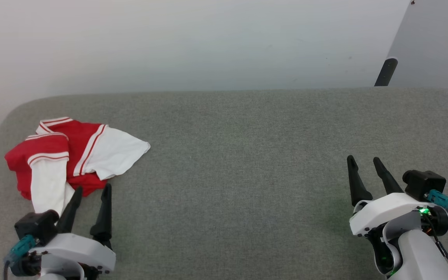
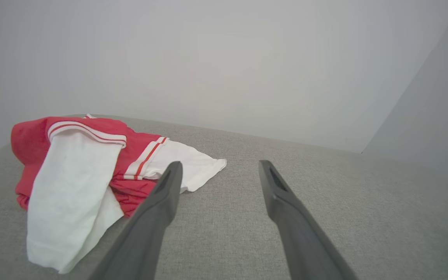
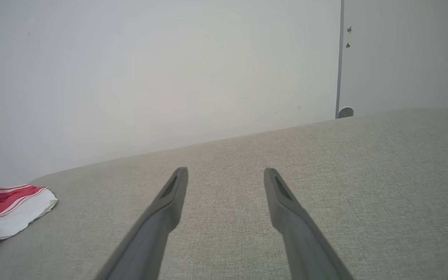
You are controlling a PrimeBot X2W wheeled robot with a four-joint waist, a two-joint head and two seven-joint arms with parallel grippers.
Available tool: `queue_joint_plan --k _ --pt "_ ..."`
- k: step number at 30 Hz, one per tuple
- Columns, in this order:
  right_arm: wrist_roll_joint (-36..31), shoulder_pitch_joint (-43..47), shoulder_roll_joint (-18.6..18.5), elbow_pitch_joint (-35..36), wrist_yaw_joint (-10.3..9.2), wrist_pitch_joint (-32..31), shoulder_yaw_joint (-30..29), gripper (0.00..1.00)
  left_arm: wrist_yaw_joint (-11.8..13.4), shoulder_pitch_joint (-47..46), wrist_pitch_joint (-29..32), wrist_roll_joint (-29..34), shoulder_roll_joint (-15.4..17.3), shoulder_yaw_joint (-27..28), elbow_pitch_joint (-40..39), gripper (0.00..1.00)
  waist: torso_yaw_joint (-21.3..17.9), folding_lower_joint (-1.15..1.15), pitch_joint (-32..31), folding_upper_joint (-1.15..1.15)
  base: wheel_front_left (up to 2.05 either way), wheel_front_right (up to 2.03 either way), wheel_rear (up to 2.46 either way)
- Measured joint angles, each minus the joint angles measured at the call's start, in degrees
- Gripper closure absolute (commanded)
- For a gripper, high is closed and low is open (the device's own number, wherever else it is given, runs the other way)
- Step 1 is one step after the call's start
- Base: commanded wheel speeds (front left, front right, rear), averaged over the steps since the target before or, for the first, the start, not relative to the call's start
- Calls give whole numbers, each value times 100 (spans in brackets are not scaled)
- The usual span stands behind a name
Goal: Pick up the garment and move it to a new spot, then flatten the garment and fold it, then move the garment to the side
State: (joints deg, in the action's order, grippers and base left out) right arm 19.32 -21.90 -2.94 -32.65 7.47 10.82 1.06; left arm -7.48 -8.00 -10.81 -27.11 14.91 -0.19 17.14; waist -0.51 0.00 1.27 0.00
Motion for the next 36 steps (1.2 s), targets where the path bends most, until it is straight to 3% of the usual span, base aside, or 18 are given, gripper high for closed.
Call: queue_joint_plan --k 15,36 --pt "-634 -18 1 -115 0 181 43 0 0 -76 -186 350 141 -134 112 0 -35 0 -16 0 0 0 0" --pt "-983 -3 0 -80 0 405 -37 0 0 -158 -411 666 333 -322 436 0 -57 0 -30 0 0 0 0"
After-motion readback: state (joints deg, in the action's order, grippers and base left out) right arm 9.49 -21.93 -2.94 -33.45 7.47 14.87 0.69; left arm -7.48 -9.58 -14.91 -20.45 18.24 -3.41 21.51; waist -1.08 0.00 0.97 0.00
